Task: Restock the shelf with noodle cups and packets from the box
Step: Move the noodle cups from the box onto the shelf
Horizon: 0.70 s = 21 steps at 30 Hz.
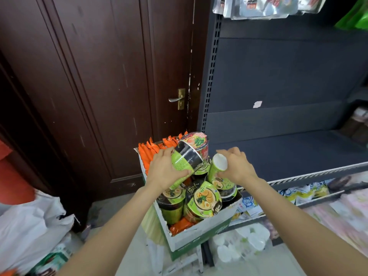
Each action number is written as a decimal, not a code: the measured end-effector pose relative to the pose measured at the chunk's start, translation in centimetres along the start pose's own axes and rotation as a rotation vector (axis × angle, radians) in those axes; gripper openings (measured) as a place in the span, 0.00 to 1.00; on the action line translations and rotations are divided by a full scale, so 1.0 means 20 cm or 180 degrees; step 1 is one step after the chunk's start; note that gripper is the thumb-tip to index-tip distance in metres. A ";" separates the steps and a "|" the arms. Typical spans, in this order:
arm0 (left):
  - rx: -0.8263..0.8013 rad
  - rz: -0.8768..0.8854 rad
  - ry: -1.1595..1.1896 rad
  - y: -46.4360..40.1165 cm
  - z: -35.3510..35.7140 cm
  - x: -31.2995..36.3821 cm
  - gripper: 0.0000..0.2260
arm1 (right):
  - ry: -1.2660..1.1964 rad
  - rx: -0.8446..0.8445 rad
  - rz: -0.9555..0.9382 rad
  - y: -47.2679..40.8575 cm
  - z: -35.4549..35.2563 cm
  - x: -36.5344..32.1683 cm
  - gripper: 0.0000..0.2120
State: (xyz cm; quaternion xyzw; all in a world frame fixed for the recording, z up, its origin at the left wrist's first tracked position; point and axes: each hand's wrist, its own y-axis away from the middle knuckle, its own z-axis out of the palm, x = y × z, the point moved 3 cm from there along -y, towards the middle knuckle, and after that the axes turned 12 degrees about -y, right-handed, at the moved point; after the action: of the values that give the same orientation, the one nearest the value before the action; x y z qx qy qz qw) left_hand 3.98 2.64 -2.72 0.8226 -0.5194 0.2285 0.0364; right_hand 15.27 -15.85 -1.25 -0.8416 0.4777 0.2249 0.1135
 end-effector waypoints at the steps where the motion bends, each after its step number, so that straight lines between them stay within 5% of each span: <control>1: 0.0049 0.0029 0.0053 0.01 -0.03 0.01 0.43 | -0.0041 0.0085 0.0003 0.02 -0.02 0.00 0.37; 10: 0.0474 -0.0114 0.0836 0.08 -0.14 0.23 0.40 | -0.0834 0.0939 0.0035 0.19 -0.31 0.09 0.32; 21: 0.0448 -0.0934 0.0526 -0.11 0.05 0.82 0.40 | -0.2096 0.2157 0.0654 0.24 -0.78 0.58 0.33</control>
State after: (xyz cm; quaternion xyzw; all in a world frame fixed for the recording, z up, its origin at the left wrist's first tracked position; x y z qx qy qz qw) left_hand 12.09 -10.48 3.56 0.8685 -0.3717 0.3234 0.0542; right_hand 20.47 -33.44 6.79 -0.5897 0.5434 0.3212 0.5038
